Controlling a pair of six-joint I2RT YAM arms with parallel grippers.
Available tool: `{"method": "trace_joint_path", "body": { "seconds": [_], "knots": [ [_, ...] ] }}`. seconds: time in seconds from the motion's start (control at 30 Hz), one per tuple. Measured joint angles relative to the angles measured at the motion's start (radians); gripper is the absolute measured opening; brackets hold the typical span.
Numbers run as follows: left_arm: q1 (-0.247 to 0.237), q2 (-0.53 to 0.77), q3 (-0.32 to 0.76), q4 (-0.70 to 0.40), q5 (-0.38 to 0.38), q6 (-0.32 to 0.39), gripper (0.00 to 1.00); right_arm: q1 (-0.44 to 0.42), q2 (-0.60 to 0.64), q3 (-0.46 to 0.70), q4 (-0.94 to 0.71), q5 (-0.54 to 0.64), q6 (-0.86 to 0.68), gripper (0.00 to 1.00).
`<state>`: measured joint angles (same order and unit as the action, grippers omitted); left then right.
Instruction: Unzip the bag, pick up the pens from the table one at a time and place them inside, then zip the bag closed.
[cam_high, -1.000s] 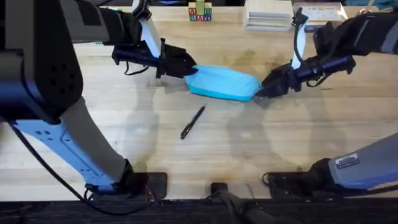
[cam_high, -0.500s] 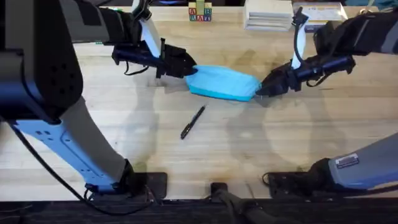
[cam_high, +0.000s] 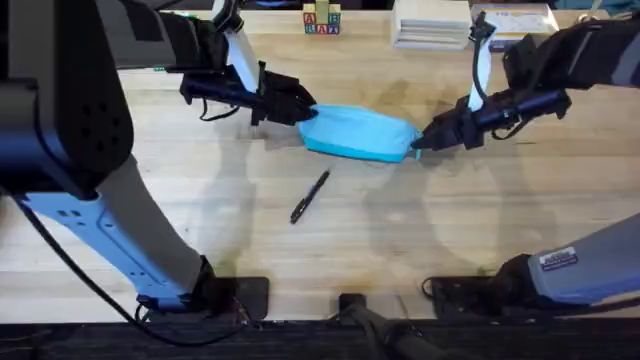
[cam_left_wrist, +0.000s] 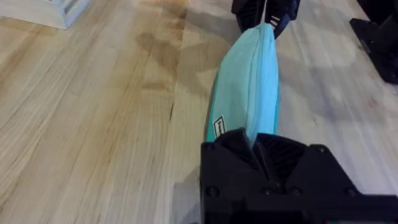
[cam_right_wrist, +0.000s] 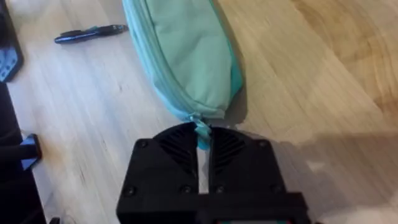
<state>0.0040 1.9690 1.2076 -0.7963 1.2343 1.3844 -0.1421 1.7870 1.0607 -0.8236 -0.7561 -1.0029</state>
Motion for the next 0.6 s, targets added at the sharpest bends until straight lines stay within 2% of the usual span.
{"method": "trace_joint_path", "body": {
  "seconds": [0.17,0.6],
  "knots": [
    [0.000,0.000,0.000,0.000,0.000,0.000,0.042,0.002,0.000,0.000,0.000,-0.002,0.000,0.029],
    [0.000,0.000,0.000,0.000,0.000,0.000,0.042,0.002,0.000,0.000,-0.001,0.000,0.000,0.030]
  ]
}}
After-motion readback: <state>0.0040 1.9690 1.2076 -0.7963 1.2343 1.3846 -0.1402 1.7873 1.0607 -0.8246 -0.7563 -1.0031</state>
